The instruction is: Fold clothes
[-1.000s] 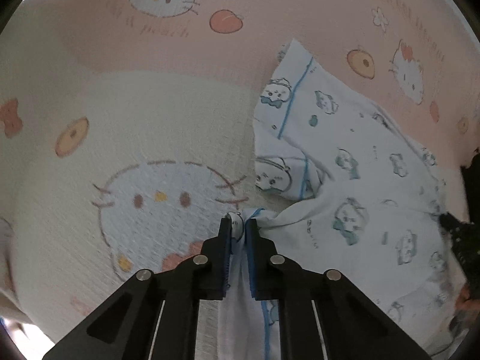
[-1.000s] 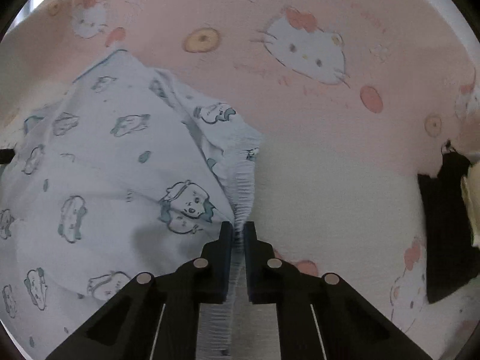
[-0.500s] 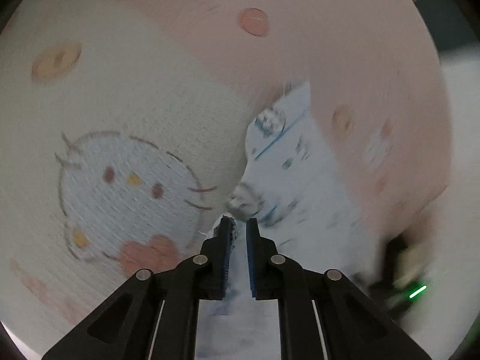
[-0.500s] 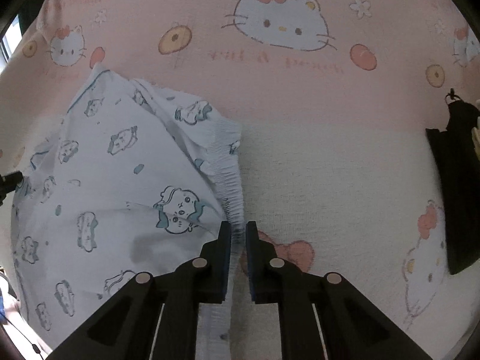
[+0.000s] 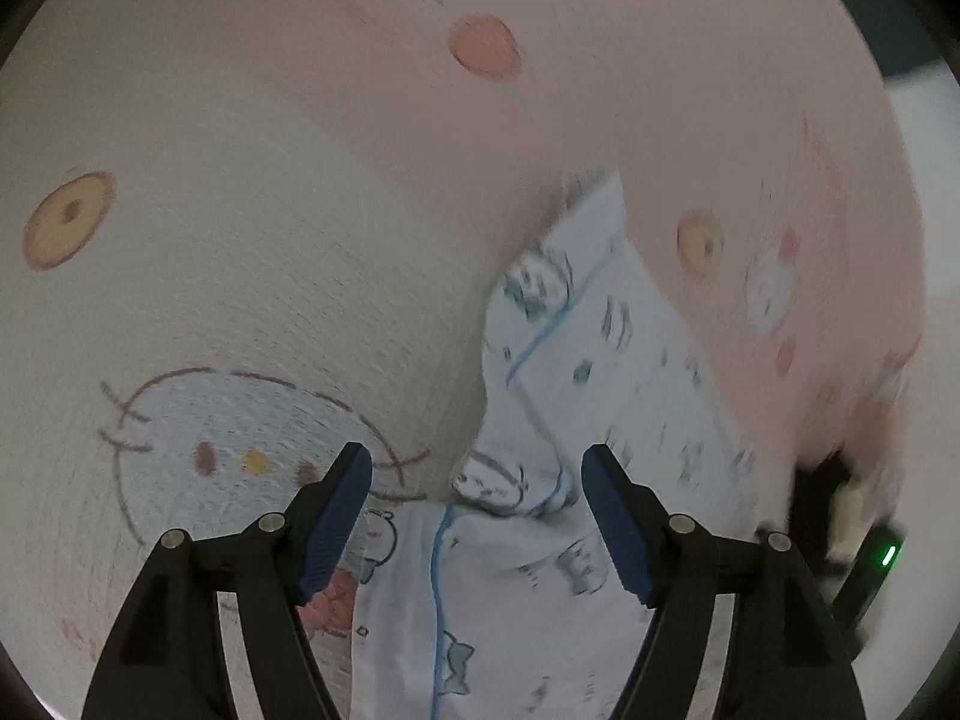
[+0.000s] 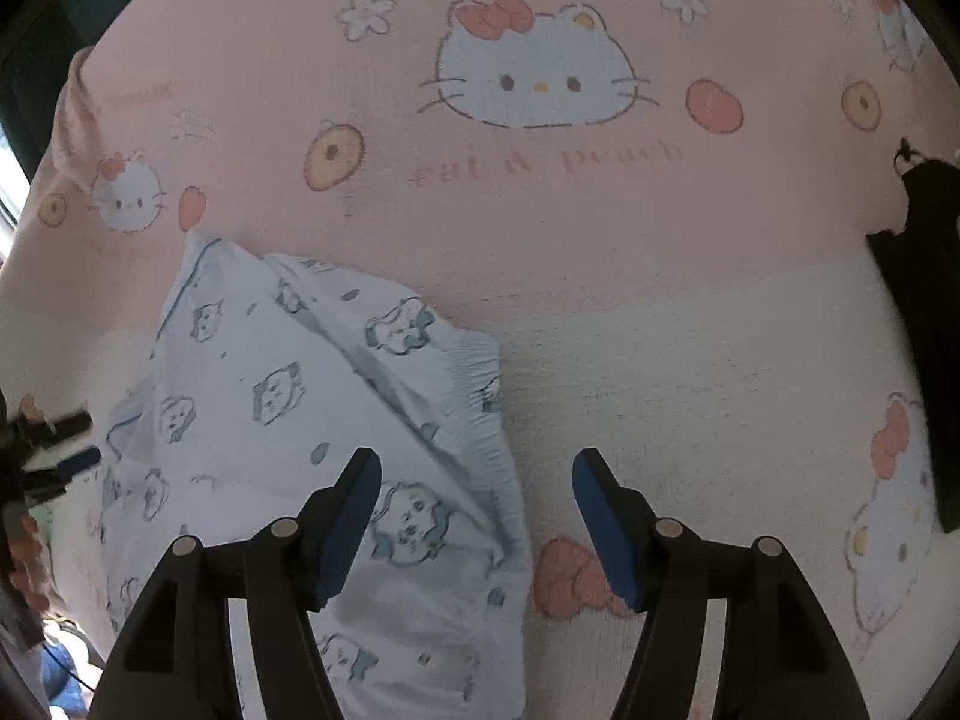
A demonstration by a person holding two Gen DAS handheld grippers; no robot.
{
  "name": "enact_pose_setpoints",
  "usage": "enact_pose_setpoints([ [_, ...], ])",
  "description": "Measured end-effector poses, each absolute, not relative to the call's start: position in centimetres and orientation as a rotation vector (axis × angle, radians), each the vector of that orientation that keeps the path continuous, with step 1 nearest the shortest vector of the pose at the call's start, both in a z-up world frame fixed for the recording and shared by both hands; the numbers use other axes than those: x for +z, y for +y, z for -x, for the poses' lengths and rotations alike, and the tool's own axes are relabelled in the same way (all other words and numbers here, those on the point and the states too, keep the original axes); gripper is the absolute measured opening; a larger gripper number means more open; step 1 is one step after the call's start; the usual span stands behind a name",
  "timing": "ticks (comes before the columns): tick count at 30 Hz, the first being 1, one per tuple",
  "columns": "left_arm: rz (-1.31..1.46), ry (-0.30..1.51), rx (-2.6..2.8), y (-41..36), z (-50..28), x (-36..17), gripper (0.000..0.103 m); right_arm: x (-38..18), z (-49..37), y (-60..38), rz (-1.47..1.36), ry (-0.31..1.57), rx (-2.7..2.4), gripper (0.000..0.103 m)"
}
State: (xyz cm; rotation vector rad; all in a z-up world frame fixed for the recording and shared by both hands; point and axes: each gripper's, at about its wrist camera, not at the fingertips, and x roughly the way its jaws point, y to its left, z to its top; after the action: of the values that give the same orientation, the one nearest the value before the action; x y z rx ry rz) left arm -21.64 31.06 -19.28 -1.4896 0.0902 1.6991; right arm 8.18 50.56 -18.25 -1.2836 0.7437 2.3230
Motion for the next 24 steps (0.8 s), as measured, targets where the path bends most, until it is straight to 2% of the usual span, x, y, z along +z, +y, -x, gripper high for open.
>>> enact_pose_setpoints([
  [3, 1.478, 0.159, 1.674, 31.8, 21.0, -19.8, 0.071, -19.2, -8.7, 51.2, 1.283, 0.778, 2.304, 0.066],
  [8, 1.463, 0.084, 1.657, 31.3, 21.6, -20.0, 0.071, -19.7, -9.1, 51.7, 1.237, 0.883, 2.315, 0.066],
  [16, 1.482, 0.102, 1.602, 31.3, 21.3, -20.9, 0.071, -20.9, -8.5, 52.7, 1.162, 1.012, 2.289, 0.065],
  [18, 1.457, 0.131, 1.599, 31.5, 21.0, -20.7, 0.069, -20.9, -8.2, 52.5, 1.166, 1.013, 2.294, 0.058],
  [19, 1.444, 0.151, 1.596, 31.6, 20.9, -20.7, 0.065, -20.9, -8.1, 52.4, 1.163, 0.992, 2.306, 0.053],
  [21, 1.424, 0.211, 1.597, 32.0, 20.6, -20.6, 0.040, -21.1, -7.7, 52.2, 1.171, 0.968, 2.323, 0.052],
  [24, 1.381, 0.309, 1.610, 32.2, 20.0, -20.7, 0.028, -21.5, -6.9, 52.1, 1.195, 0.951, 2.340, 0.043],
])
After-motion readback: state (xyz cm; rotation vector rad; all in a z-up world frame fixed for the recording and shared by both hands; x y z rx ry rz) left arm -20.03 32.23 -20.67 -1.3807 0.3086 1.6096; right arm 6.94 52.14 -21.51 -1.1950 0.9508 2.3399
